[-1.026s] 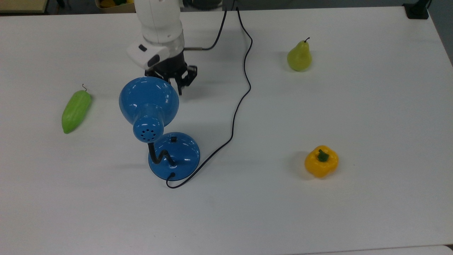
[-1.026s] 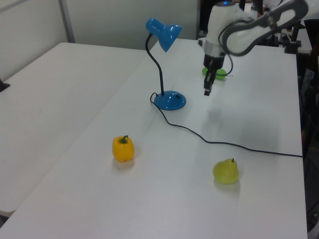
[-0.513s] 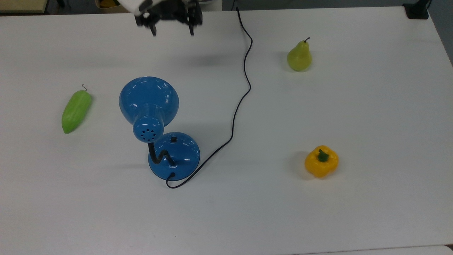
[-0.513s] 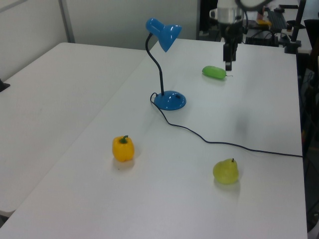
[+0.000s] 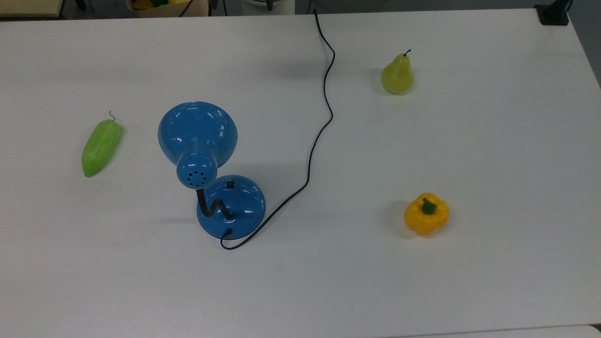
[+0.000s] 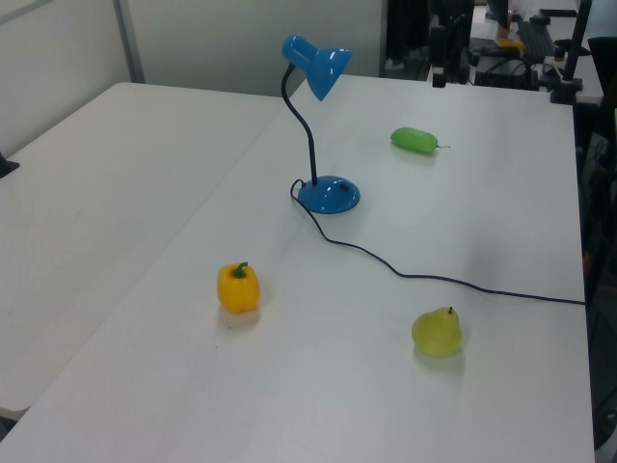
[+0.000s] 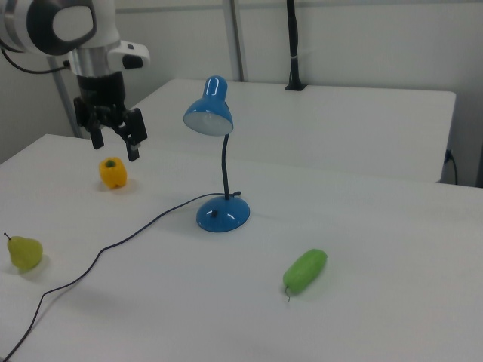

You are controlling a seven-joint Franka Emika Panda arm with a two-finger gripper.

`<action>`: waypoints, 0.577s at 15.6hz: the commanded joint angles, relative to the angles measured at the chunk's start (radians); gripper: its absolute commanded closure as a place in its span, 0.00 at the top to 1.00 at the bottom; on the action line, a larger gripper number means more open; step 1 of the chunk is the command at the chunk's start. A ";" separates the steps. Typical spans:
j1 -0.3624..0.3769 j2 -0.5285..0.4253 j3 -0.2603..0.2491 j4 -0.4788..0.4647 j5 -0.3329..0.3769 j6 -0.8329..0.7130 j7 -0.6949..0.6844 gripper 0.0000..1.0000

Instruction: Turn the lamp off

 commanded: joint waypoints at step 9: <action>0.008 -0.005 0.003 -0.012 0.016 0.165 -0.136 1.00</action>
